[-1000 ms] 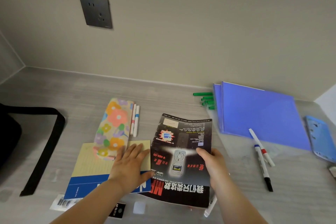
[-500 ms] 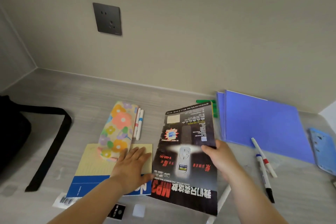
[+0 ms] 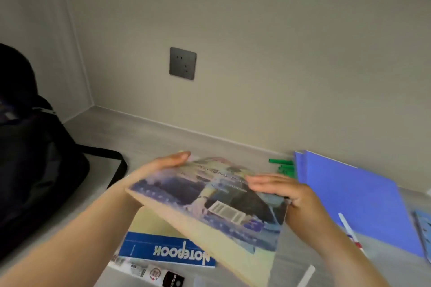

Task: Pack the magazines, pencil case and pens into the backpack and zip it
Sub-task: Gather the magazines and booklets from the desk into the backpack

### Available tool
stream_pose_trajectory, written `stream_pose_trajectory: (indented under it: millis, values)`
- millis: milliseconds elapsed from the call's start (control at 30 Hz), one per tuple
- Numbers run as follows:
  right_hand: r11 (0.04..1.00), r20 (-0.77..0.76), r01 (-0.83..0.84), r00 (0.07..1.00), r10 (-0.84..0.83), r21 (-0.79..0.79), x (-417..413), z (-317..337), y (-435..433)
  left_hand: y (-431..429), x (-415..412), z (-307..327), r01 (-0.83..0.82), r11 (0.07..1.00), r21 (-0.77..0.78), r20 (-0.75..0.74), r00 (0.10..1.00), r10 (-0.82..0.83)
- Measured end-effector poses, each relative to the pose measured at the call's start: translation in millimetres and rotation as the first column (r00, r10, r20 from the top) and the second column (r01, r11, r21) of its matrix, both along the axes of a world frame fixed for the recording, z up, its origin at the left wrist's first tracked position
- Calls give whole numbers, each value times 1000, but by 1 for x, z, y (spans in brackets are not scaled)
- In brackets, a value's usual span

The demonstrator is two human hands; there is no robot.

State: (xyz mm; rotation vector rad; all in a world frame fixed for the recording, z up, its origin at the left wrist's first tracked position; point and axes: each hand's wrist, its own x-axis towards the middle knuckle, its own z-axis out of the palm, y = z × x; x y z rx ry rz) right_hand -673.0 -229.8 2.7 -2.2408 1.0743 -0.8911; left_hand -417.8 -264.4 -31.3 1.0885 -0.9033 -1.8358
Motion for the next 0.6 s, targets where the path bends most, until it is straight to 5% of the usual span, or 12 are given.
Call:
stream_pose_trajectory:
  millis: [133, 200, 333, 467, 600]
  values:
    - [983, -292, -18, 956, -37, -180, 40, -10, -10, 30, 54, 3, -19, 982, -187, -89, 996, 2]
    - [997, -351, 40, 935, -59, -61, 63, -15, -16, 45, 77, 13, -72, 951, -302, -81, 995, 50]
    - [915, 78, 88, 989, -129, 395, 122, 0, -30, 72, 127, 34, -160, 822, -547, 107, 960, 258]
    - [987, 92, 101, 989, -113, 125, 198, 36, -40, 106, 173, 50, -49, 678, -734, 380, 797, 469]
    - [992, 3, -123, 992, 123, -37, 275, 103, -41, 137, 220, 65, 96, 574, -813, 510, 593, 624]
